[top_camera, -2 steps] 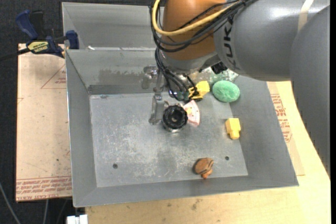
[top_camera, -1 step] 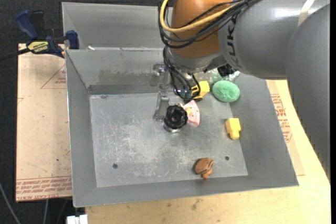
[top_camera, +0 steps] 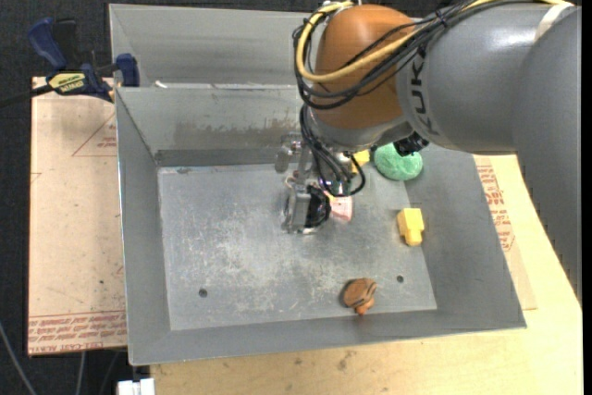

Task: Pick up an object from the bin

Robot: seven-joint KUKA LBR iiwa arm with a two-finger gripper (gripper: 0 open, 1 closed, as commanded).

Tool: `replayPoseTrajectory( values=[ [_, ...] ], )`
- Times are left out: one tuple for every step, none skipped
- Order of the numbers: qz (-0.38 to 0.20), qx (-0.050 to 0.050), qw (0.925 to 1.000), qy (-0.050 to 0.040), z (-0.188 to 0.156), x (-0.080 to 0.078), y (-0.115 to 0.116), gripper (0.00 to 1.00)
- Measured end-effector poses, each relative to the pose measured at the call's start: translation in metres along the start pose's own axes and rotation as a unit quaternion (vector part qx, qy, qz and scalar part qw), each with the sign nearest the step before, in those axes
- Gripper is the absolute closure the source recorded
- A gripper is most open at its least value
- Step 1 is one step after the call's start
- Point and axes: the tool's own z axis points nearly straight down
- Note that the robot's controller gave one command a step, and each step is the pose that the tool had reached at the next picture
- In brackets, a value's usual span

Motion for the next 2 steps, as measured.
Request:
replayPoseTrajectory(
  values=[
    [-0.08,0.0,0.9968,0.0,0.004,-0.005,-0.019,0.0],
    [-0.008,0.0,1.0,0.0007,0.003,-0.004,-0.036,0.0]
  ],
)
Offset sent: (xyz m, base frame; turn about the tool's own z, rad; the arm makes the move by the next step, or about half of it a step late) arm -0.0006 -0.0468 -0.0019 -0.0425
